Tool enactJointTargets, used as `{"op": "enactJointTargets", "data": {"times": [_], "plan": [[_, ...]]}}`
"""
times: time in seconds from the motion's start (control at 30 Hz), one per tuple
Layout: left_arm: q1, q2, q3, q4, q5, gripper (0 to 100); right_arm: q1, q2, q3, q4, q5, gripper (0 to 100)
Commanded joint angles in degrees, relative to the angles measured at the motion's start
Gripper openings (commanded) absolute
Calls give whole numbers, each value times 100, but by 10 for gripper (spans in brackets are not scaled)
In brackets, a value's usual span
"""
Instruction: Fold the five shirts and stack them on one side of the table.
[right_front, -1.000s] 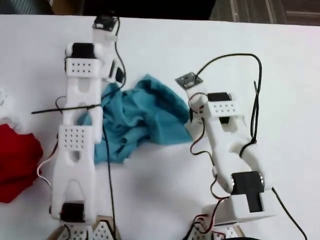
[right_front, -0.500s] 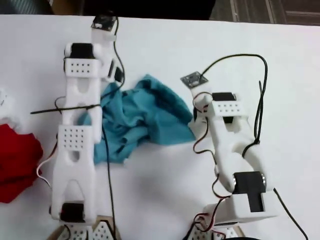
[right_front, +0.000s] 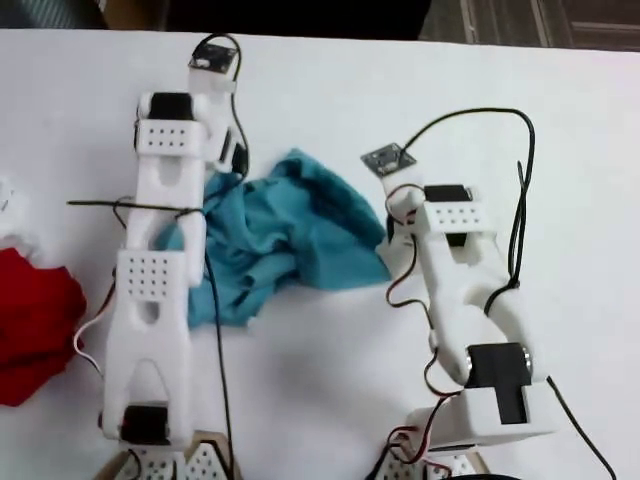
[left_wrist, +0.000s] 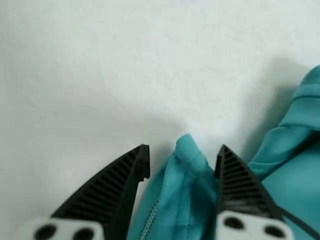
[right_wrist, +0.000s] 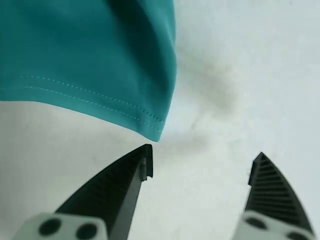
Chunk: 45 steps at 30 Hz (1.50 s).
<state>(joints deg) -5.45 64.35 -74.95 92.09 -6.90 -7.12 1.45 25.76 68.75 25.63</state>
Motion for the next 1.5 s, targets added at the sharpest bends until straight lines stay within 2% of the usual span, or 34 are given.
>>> {"op": "enactJointTargets", "data": {"times": [0.0,0.07,0.17,0.37,0.53,0.67,0.83,0.9,1.0,1.23,1.47], "plan": [[97,-53,-13,-79,35,76,48,-312,-18,-57,-18,315],[97,-53,-13,-79,35,19,48,-312,-18,-57,-18,315],[97,-53,-13,-44,-18,49,48,-312,-18,-57,-18,315],[88,-53,-13,-18,-202,25,48,-312,-18,-57,-18,315],[-35,-229,-171,457,-202,24,48,-312,-18,-57,-35,315],[-440,-369,-532,897,-176,24,92,-338,-26,-171,-88,315],[-1178,-422,-831,985,-202,24,602,-303,-44,-453,-1178,315],[-1398,-387,-831,993,-202,24,514,-303,-26,-321,-1213,315],[-1635,-369,-822,1020,-202,24,189,-312,-70,-31,-800,315],[-1785,-360,-822,1020,-211,24,-303,-303,-26,4,-571,315],[-1723,-360,-822,1020,-308,24,-945,-470,475,374,1952,315]]}}
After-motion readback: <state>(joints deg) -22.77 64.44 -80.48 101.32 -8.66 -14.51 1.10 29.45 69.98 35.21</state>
